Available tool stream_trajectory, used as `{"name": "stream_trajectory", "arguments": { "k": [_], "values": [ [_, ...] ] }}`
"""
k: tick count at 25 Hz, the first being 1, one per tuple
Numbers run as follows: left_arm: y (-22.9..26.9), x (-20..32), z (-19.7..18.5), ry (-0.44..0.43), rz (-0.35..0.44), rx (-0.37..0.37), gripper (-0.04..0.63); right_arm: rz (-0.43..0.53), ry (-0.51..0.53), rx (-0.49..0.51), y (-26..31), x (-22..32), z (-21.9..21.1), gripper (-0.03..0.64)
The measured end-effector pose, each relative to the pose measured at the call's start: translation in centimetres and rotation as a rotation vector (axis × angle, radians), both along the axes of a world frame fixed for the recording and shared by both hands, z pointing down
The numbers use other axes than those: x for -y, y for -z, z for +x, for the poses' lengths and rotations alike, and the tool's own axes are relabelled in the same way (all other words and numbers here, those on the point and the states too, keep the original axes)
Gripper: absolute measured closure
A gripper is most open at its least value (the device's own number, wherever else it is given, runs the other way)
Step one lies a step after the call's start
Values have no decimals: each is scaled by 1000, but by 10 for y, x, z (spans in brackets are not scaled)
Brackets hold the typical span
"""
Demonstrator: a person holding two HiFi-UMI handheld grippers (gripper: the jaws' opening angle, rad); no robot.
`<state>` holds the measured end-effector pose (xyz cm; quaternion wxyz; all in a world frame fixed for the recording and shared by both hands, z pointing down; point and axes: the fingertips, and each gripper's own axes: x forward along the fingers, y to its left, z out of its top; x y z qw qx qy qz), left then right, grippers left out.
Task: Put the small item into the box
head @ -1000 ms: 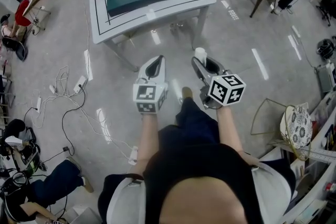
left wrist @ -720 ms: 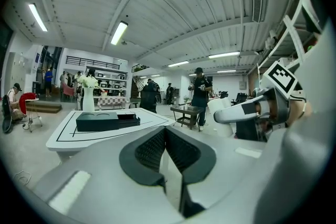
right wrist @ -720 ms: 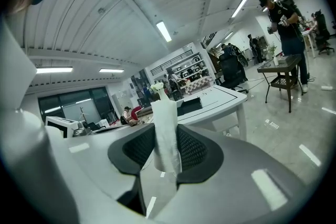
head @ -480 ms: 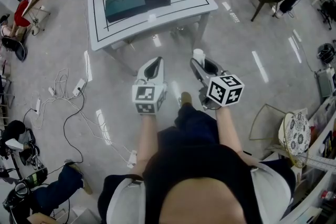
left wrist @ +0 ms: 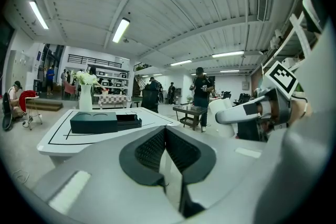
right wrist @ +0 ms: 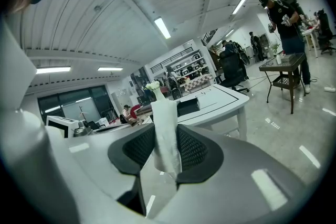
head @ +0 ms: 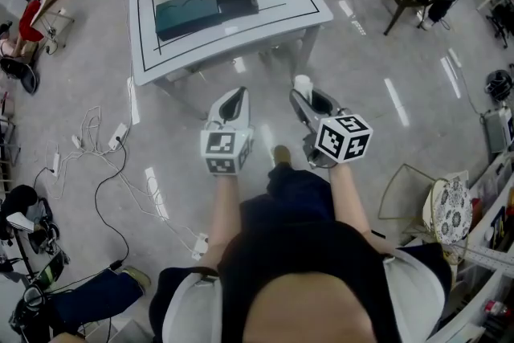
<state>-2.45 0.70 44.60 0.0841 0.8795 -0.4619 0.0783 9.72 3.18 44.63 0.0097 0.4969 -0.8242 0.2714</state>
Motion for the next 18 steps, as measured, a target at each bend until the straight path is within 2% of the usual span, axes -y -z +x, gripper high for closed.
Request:
{"name": "stream_trajectory", "arguments": {
  "k": [18],
  "values": [
    [-2, 76, 6, 65, -1, 14, 586, 6, 90, 6, 1, 88, -1, 488]
  ]
}}
